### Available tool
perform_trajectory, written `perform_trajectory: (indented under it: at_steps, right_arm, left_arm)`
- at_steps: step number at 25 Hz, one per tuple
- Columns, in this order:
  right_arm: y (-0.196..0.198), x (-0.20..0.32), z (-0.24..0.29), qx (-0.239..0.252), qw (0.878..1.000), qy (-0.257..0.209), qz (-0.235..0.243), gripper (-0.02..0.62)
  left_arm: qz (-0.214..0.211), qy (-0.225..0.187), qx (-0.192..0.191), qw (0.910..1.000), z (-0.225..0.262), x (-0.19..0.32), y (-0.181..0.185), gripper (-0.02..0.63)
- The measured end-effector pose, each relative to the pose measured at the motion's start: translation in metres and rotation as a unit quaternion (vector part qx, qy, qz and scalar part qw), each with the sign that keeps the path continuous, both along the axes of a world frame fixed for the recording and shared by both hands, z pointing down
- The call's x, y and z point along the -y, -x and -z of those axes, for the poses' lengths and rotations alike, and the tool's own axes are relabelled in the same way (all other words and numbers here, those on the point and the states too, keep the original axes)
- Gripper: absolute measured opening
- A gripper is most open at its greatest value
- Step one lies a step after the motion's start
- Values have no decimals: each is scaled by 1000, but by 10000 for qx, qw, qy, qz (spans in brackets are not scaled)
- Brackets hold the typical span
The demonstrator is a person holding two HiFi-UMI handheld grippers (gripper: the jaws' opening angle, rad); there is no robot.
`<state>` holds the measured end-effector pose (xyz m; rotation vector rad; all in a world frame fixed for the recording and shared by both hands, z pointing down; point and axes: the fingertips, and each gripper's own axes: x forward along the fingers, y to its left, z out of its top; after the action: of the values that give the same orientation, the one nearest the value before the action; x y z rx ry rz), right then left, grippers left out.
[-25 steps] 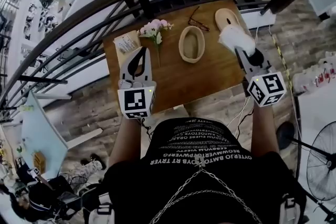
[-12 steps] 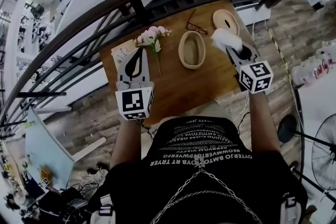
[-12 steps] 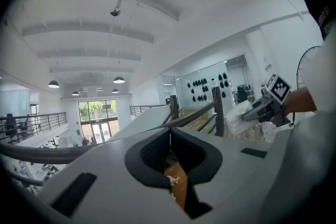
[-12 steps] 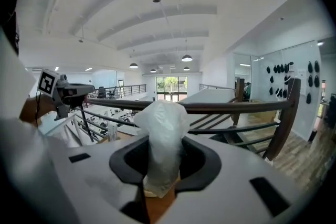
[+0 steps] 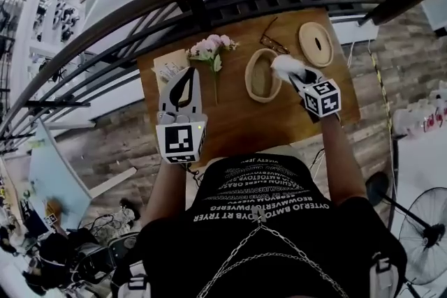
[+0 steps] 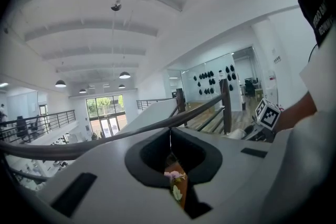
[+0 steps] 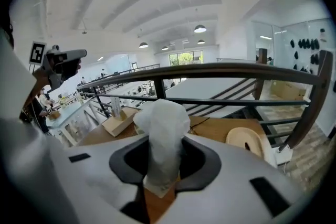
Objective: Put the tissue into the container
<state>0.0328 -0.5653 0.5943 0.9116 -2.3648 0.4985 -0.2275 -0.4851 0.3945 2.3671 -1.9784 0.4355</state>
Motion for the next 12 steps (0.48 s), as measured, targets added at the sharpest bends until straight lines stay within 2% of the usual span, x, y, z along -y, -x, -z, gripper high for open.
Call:
perform_trajectory:
  at_steps: [7,12]
  right_arm:
    - [21,14,-94,-372,9926,840,797,110]
    - [48,8,-131,-481,9739,1559,1576,110]
  left_arm:
    - [461,239,61,9986,-22,22,3,29]
    - [631,516,52,9967,-36,33,-4,29]
